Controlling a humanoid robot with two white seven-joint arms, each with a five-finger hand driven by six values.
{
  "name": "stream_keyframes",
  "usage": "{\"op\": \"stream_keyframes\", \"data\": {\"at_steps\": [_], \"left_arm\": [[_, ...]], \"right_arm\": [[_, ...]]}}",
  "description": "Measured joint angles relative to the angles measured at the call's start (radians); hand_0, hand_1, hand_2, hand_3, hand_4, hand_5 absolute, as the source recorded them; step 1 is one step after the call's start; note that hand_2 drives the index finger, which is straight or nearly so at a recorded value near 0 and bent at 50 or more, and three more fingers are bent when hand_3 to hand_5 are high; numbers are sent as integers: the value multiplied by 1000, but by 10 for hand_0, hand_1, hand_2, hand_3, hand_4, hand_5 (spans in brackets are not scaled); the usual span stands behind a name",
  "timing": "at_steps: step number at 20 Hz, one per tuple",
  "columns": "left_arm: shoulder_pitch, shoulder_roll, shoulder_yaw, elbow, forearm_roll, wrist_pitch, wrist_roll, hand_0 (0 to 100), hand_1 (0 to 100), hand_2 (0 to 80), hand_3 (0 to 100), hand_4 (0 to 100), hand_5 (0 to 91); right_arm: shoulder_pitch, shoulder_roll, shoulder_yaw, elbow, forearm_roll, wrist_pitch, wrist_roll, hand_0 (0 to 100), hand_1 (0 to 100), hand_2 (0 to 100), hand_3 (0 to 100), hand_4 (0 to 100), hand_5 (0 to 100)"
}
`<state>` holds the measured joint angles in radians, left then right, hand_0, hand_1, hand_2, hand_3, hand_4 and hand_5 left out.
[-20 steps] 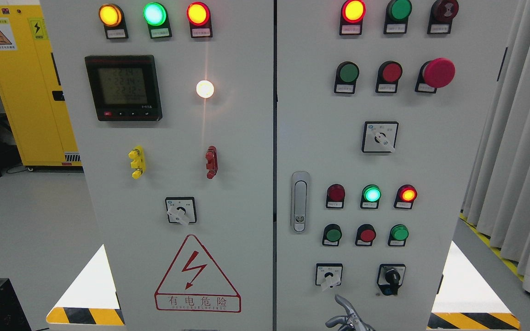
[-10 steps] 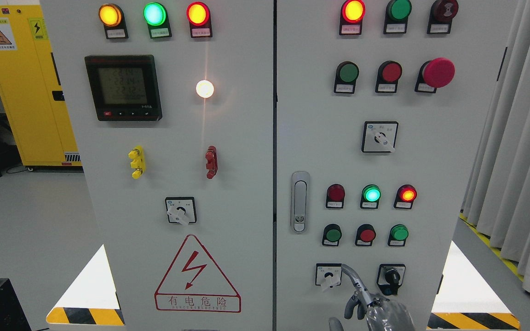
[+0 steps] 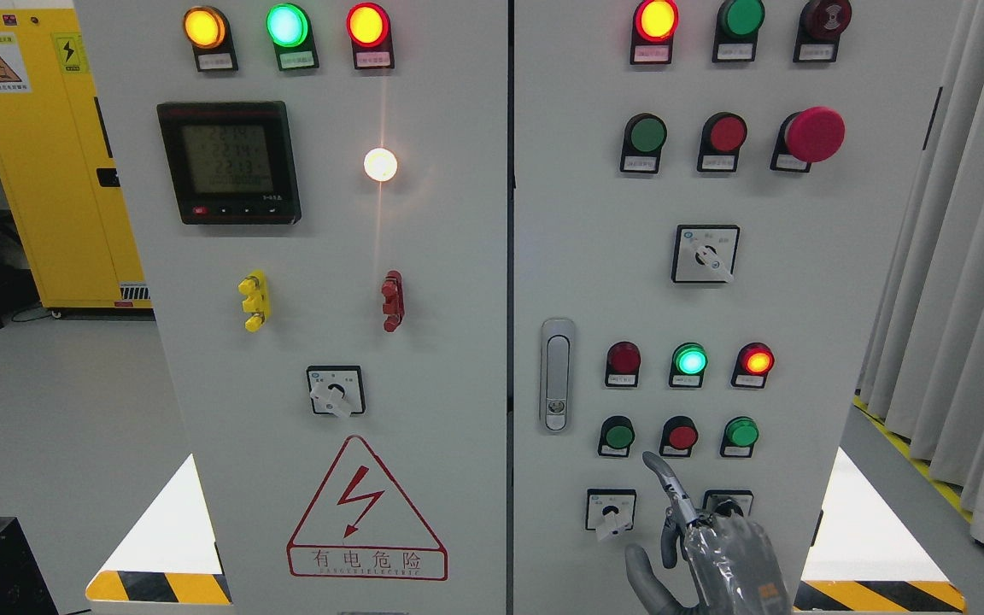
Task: Press green start button
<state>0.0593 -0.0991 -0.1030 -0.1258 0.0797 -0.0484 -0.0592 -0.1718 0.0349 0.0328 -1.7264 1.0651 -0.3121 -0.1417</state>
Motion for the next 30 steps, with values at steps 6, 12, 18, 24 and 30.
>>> {"op": "stream_keyframes", "data": {"at_steps": [6, 12, 18, 24, 30], "left_arm": [[0, 0, 0, 0, 0, 0, 0, 120, 556, 0, 0, 0, 0], [0, 0, 0, 0, 0, 0, 0, 120, 556, 0, 0, 0, 0], [0, 0, 0, 0, 0, 0, 0, 120, 556, 0, 0, 0, 0], [0, 0, 0, 0, 0, 0, 0, 120, 556, 0, 0, 0, 0], [0, 0, 0, 0, 0, 0, 0, 120, 556, 0, 0, 0, 0]], "right_arm": [[-27, 3, 15, 20, 10, 13, 0, 647, 848, 0, 897, 949, 1000], [-38, 4, 28, 37, 14, 14, 0, 659, 850, 0, 897, 949, 1000], [-48, 5, 37, 56, 15, 17, 1, 670, 852, 0, 896, 949, 1000], [-59, 6, 41, 74, 13, 18, 1, 684, 855, 0, 896, 949, 1000], [-67, 6, 42, 90, 6, 19, 1, 709, 861, 0, 895, 949, 1000]]}}
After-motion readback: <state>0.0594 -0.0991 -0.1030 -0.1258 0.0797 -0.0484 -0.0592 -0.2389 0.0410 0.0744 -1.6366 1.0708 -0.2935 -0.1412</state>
